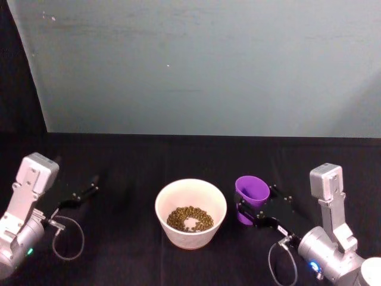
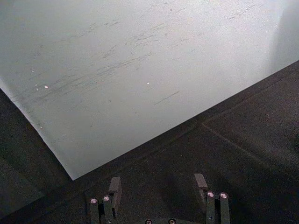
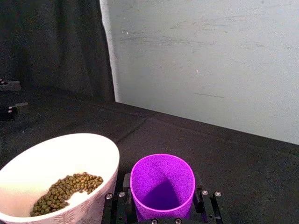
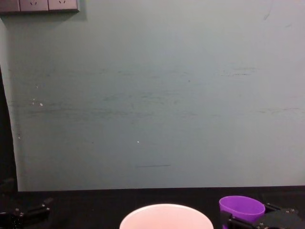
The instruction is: Pick up the cup and pour the mung beans from the cup into the bowl.
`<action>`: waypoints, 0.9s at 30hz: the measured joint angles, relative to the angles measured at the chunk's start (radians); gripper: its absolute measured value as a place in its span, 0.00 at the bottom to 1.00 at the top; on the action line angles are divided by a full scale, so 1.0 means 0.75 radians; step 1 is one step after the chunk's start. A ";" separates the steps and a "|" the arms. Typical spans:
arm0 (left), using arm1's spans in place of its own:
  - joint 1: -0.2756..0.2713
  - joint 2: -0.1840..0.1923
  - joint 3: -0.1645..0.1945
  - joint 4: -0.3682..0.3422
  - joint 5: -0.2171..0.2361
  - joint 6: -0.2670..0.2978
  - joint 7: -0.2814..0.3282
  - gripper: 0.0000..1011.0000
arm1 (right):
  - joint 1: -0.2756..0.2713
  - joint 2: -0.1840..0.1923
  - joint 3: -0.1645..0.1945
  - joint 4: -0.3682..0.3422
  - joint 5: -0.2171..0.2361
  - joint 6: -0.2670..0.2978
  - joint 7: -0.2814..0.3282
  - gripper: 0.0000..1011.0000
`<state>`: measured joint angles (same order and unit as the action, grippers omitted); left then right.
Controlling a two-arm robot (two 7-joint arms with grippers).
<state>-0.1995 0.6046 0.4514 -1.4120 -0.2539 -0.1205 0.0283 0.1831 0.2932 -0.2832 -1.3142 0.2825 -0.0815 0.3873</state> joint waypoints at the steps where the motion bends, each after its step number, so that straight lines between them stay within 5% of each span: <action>1: 0.000 0.000 0.000 0.000 0.000 0.000 0.000 1.00 | 0.000 0.000 -0.001 0.001 0.000 -0.002 0.000 0.72; 16: 0.000 0.000 0.000 0.000 0.000 0.000 0.000 1.00 | -0.001 0.001 -0.006 0.008 0.006 -0.012 0.008 0.72; 27: 0.000 0.000 0.000 0.000 0.000 0.000 0.000 1.00 | -0.001 0.000 -0.005 0.006 0.006 -0.009 0.008 0.99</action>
<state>-0.1995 0.6047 0.4514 -1.4120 -0.2539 -0.1205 0.0283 0.1825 0.2930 -0.2870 -1.3095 0.2867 -0.0882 0.3932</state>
